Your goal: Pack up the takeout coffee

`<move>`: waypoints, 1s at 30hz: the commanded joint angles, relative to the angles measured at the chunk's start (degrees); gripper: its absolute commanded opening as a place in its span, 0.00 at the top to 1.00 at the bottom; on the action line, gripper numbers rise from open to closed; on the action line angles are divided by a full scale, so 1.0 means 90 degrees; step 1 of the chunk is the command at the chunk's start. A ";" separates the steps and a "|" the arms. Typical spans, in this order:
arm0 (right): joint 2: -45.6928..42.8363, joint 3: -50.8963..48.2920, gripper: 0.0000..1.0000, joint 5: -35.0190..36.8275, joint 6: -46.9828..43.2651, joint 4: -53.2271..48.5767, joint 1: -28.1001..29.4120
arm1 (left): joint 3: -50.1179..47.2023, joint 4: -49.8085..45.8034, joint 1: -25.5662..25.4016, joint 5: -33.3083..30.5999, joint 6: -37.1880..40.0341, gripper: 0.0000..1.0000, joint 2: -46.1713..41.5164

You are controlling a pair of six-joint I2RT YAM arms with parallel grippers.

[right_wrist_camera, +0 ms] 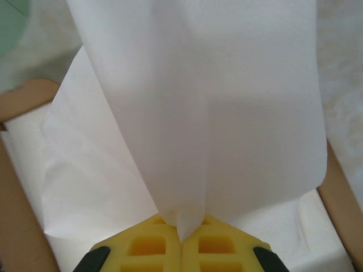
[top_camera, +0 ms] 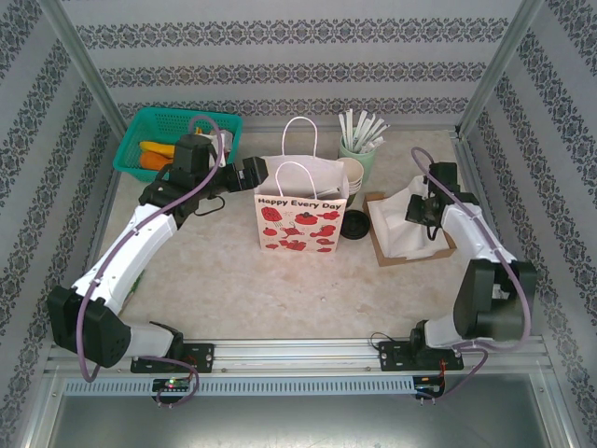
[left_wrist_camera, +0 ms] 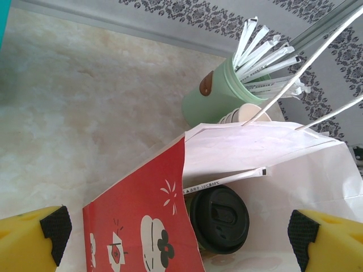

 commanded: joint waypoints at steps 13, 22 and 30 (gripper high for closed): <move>0.0381 0.0165 0.75 0.0039 -0.0262 -0.0401 0.0046 | -0.0068 0.0301 0.0000 0.0020 0.0184 0.00 -0.0296; 0.0308 0.0219 0.56 0.0403 -0.0163 -0.0421 0.0049 | -0.0082 0.0296 0.0003 0.0018 0.0192 0.00 -0.0280; -0.0083 0.0157 0.78 0.0465 -0.0173 -0.0407 0.0047 | -0.0064 0.0308 0.0000 0.0043 0.0172 0.00 -0.0234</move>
